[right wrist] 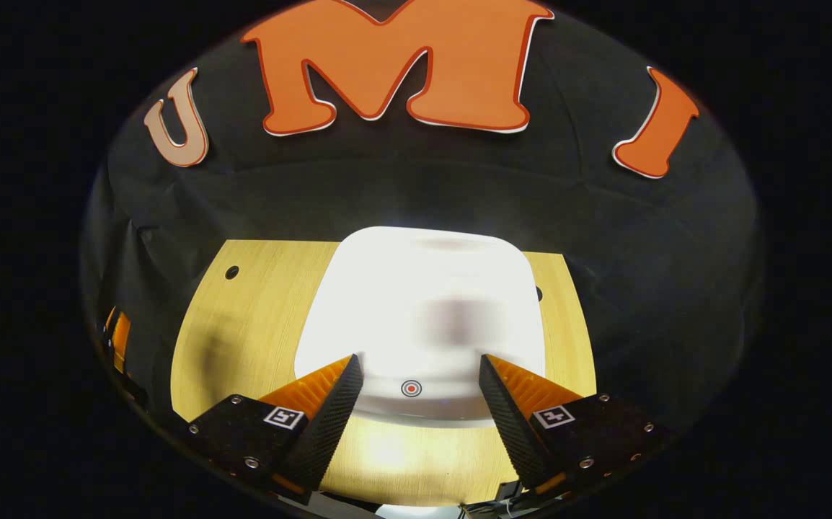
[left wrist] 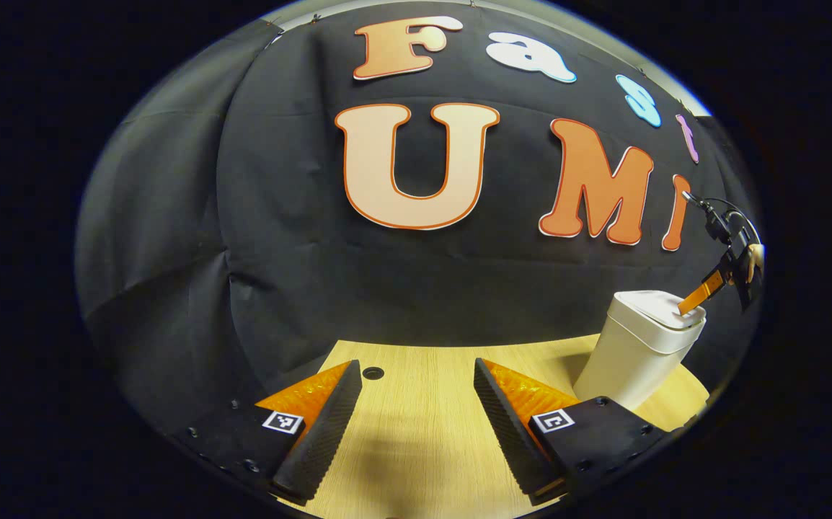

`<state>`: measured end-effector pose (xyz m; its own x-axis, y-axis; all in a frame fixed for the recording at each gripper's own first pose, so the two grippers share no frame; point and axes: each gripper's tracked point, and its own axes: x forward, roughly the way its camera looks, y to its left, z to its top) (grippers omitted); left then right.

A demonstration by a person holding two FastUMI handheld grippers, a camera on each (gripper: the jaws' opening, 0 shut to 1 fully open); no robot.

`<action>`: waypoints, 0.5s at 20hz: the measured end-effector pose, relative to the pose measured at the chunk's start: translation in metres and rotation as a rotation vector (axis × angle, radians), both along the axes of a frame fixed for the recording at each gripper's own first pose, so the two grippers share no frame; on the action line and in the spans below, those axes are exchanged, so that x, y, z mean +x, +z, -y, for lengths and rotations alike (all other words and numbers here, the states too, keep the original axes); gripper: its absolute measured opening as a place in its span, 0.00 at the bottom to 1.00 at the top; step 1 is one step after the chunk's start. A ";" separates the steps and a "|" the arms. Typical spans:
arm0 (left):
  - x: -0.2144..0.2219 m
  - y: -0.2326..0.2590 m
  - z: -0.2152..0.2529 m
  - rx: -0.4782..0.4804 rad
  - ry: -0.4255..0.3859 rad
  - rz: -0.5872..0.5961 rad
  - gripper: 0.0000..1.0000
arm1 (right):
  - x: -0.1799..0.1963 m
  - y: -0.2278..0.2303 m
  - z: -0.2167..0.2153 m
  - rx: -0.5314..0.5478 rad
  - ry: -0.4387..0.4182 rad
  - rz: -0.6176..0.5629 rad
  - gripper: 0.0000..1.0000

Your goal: Press the lid of the desktop garbage bin to open it, pick up the crumpled paper on the desktop and throw it into the bin, then pick up the pop can on the desktop and drop it into the bin, and finally close the garbage bin lid.

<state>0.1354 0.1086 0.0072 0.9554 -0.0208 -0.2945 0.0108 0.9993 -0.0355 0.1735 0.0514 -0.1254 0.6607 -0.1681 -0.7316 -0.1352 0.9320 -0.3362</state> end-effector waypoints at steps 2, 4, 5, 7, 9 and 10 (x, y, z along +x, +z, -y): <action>0.000 -0.002 0.000 -0.003 0.001 -0.004 0.99 | 0.001 -0.001 -0.001 -0.004 0.001 0.000 1.00; 0.001 -0.003 0.000 -0.003 0.002 -0.006 0.99 | 0.001 0.000 -0.001 -0.002 -0.002 -0.001 1.00; 0.002 -0.004 0.002 -0.006 0.001 -0.007 0.98 | 0.001 -0.003 0.000 -0.005 -0.003 -0.008 1.00; 0.003 -0.005 0.004 -0.010 -0.002 -0.010 0.99 | 0.003 -0.004 -0.001 -0.010 0.009 -0.003 1.00; 0.005 -0.007 0.006 -0.008 -0.004 -0.012 0.99 | 0.003 -0.007 0.000 0.019 0.002 0.000 1.00; 0.006 -0.008 0.007 -0.007 -0.005 -0.014 0.99 | 0.002 -0.005 0.000 0.032 -0.002 0.010 1.00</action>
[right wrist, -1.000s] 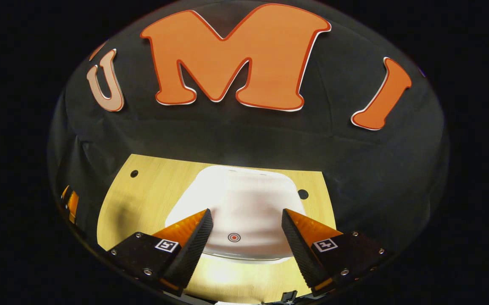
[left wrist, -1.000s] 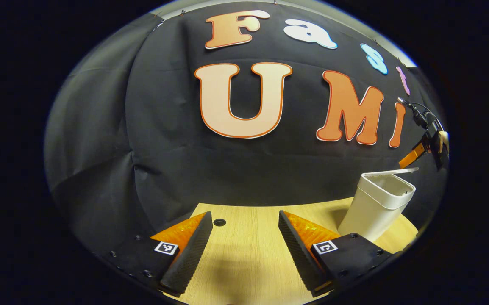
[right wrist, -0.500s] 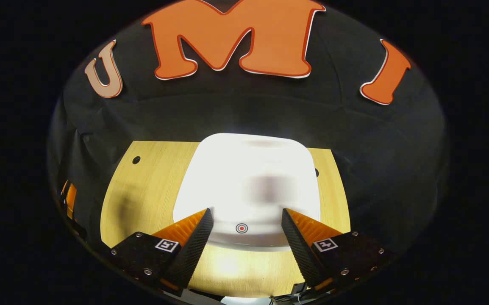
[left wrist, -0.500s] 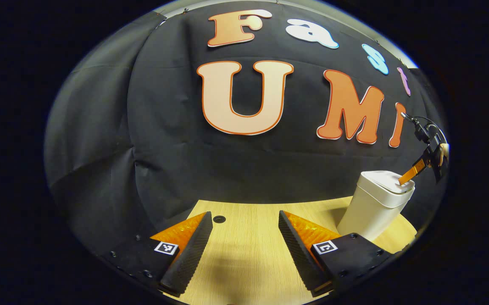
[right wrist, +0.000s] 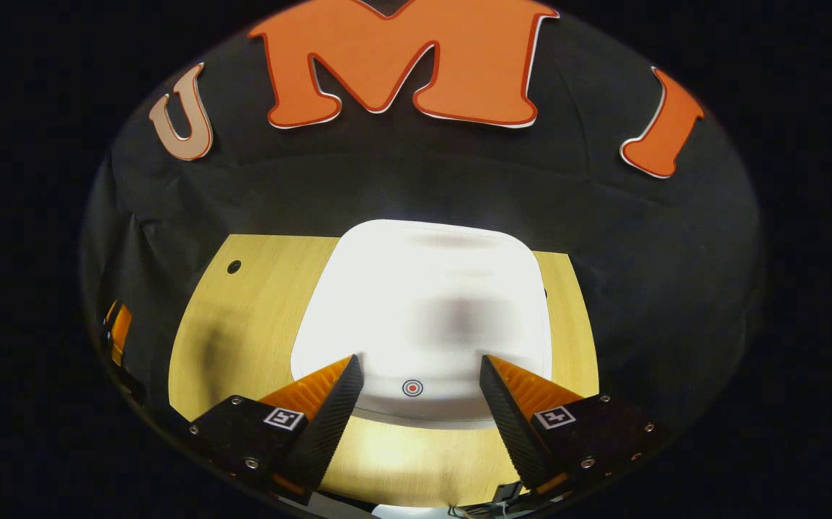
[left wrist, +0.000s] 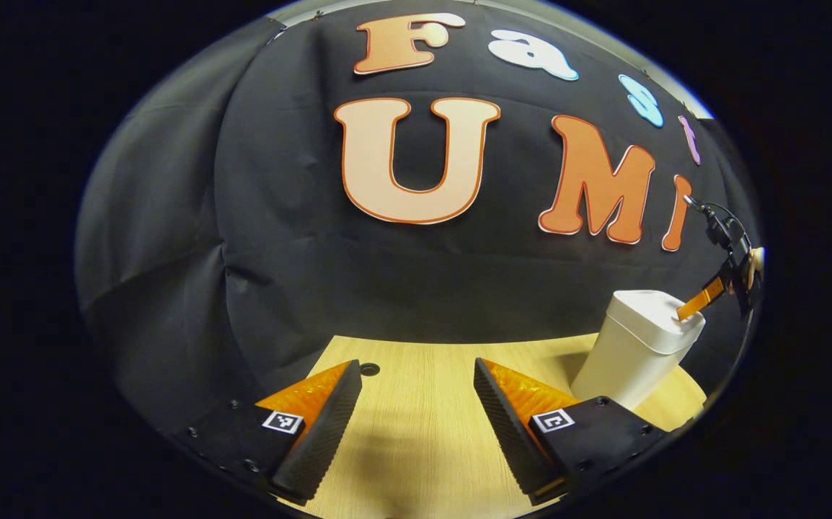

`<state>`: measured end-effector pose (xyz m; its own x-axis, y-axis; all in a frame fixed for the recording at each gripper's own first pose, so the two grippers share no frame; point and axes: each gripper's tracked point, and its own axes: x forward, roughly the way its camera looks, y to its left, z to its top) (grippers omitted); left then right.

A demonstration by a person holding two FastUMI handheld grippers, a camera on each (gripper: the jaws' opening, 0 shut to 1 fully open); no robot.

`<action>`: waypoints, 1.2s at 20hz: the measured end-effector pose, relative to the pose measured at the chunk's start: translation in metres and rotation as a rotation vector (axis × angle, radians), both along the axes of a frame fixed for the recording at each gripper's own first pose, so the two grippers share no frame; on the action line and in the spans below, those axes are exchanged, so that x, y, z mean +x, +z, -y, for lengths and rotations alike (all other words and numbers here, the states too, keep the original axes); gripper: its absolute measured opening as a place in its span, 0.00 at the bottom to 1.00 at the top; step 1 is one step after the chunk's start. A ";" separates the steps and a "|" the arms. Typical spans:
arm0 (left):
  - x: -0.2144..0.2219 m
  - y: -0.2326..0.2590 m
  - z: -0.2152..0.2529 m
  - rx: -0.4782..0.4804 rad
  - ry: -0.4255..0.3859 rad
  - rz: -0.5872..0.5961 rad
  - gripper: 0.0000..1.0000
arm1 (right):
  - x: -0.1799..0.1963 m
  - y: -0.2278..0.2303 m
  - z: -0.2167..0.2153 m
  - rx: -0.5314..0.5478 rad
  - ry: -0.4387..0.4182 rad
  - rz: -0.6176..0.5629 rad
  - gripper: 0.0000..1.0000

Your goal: Press the lid of the desktop garbage bin to open it, pick up the crumpled paper on the desktop and throw it into the bin, then pick up the pop can on the desktop and drop it into the bin, and finally close the garbage bin lid.

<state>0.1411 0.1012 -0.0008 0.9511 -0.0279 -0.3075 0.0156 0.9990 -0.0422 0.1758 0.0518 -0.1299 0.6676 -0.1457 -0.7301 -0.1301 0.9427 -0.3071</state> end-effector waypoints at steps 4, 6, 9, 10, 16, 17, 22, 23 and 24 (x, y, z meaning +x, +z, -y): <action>0.003 -0.001 0.004 0.004 -0.006 -0.005 0.99 | 0.001 -0.005 0.000 -0.017 0.039 -0.055 1.00; 0.006 0.004 0.006 0.003 -0.011 0.010 0.99 | 0.001 -0.006 0.002 -0.017 0.044 -0.059 1.00; 0.007 0.009 0.010 0.013 -0.017 0.025 0.98 | 0.000 -0.002 0.001 -0.018 0.050 -0.048 1.00; 0.007 0.011 0.010 0.015 -0.022 0.030 0.99 | 0.001 -0.001 0.001 -0.015 0.054 -0.038 1.00; 0.008 0.023 0.015 0.024 -0.031 0.056 0.99 | 0.007 0.009 0.008 -0.011 0.034 0.088 1.00; 0.009 0.025 0.015 0.027 -0.032 0.057 0.99 | 0.007 0.011 0.012 -0.012 0.027 0.116 1.00; 0.009 0.033 0.014 0.035 -0.028 0.077 0.99 | -0.001 0.039 0.007 0.063 0.032 0.319 0.99; 0.010 0.037 0.015 0.030 -0.033 0.089 0.99 | -0.007 0.046 0.007 0.067 0.037 0.372 0.99; 0.011 0.039 0.016 0.028 -0.034 0.097 0.99 | -0.012 0.051 0.009 0.059 0.041 0.416 0.99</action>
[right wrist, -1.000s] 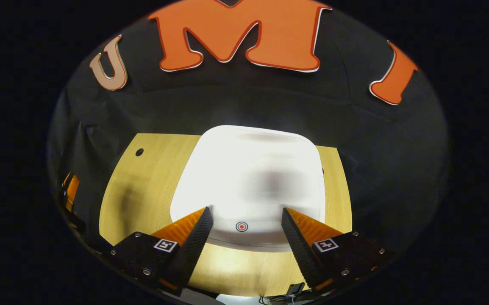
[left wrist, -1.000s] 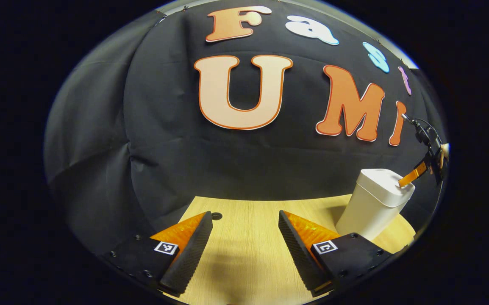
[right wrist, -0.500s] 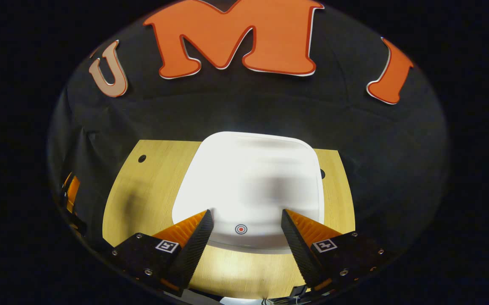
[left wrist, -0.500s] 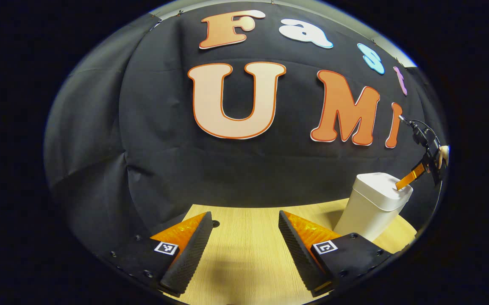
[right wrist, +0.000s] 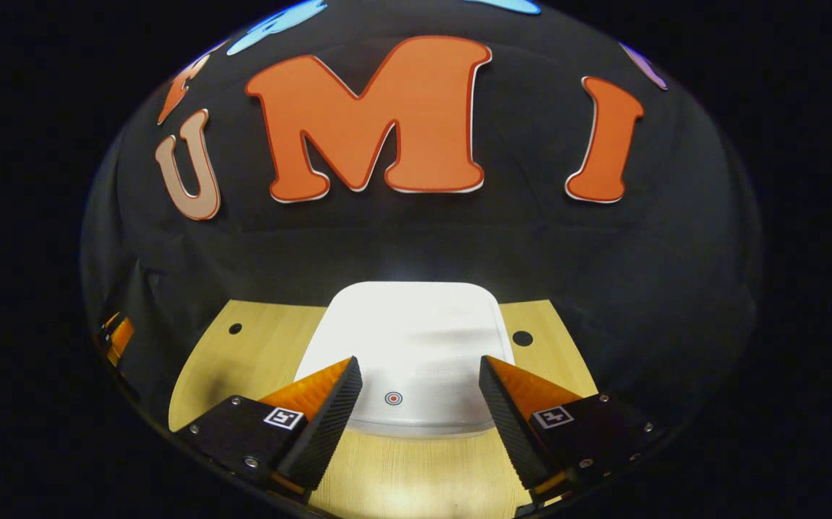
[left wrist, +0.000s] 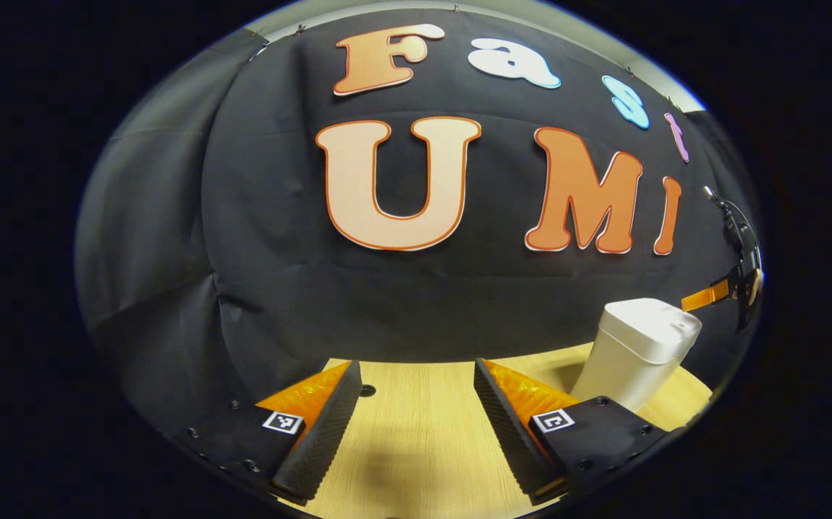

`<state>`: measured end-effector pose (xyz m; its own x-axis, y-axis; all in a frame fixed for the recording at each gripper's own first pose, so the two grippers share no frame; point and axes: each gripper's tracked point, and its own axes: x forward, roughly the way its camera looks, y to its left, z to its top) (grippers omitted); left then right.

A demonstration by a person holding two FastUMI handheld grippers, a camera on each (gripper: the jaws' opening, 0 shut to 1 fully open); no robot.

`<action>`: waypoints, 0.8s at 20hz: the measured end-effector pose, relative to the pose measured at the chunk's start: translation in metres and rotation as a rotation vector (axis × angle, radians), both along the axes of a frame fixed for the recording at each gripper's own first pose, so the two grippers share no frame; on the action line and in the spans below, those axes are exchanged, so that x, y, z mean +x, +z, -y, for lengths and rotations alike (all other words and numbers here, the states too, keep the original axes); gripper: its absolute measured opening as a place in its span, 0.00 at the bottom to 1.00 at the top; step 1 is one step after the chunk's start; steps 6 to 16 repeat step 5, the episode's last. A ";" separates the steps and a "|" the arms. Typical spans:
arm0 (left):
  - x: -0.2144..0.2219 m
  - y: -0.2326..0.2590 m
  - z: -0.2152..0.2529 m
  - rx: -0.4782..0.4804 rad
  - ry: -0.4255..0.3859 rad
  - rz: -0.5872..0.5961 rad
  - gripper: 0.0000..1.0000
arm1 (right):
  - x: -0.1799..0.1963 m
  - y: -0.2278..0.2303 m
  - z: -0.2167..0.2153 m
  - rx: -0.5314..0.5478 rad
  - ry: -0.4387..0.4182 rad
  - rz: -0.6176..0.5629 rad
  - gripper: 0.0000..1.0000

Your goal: Press the lid of the desktop garbage bin to open it, pick up the crumpled paper on the desktop and throw it into the bin, then pick up the pop can on the desktop and drop it into the bin, and finally close the garbage bin lid.

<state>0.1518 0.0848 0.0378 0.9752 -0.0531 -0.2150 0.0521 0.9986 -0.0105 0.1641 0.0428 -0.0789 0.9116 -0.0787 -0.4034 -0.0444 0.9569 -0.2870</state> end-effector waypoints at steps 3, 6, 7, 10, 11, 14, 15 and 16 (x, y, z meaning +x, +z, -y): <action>0.001 0.005 0.002 0.014 -0.006 0.014 0.99 | -0.019 0.004 0.008 -0.016 -0.013 0.093 0.99; 0.003 0.008 0.006 0.014 -0.011 0.017 0.99 | -0.031 0.000 0.011 0.020 -0.025 0.123 0.99; 0.003 0.008 0.006 0.014 -0.011 0.017 0.99 | -0.031 0.000 0.011 0.020 -0.025 0.123 0.99; 0.003 0.008 0.006 0.014 -0.011 0.017 0.99 | -0.031 0.000 0.011 0.020 -0.025 0.123 0.99; 0.003 0.008 0.006 0.014 -0.011 0.017 0.99 | -0.031 0.000 0.011 0.020 -0.025 0.123 0.99; 0.003 0.008 0.006 0.014 -0.011 0.017 0.99 | -0.031 0.000 0.011 0.020 -0.025 0.123 0.99; 0.003 0.008 0.006 0.014 -0.011 0.017 0.99 | -0.031 0.000 0.011 0.020 -0.025 0.123 0.99; 0.003 0.008 0.006 0.014 -0.011 0.017 0.99 | -0.031 0.000 0.011 0.020 -0.025 0.123 0.99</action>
